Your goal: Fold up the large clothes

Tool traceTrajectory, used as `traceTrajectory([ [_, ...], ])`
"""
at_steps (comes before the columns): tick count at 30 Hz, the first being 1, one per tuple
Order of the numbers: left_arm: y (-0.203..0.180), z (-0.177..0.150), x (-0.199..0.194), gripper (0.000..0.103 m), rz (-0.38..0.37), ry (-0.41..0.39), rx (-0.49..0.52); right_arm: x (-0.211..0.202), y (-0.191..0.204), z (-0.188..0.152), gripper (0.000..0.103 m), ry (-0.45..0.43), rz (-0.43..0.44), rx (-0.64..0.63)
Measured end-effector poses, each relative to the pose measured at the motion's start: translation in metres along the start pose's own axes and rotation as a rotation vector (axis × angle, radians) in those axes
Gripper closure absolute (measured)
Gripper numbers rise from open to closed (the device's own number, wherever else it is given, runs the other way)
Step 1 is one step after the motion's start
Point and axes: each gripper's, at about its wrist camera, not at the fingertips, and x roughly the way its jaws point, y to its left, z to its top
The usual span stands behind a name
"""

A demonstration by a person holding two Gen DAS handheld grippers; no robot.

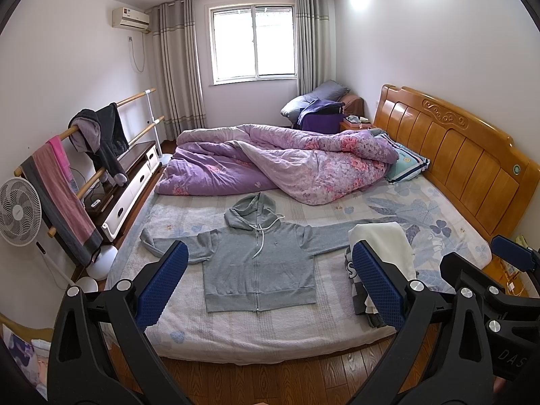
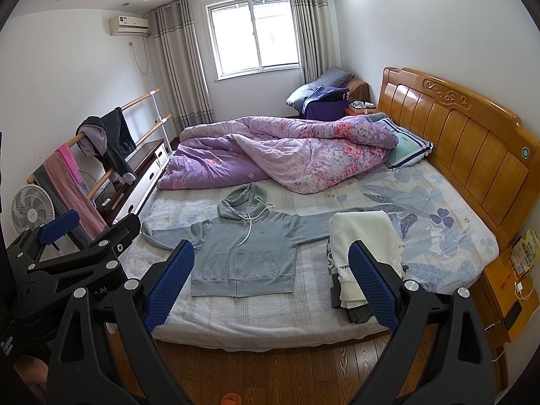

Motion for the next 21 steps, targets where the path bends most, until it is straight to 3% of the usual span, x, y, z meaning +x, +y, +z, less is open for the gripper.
traceTrajectory([
  [21, -0.004, -0.010, 0.008, 0.005, 0.023, 0.018, -0.005, 0.018, -0.006, -0.020, 0.014, 0.014, 0.022, 0.001],
])
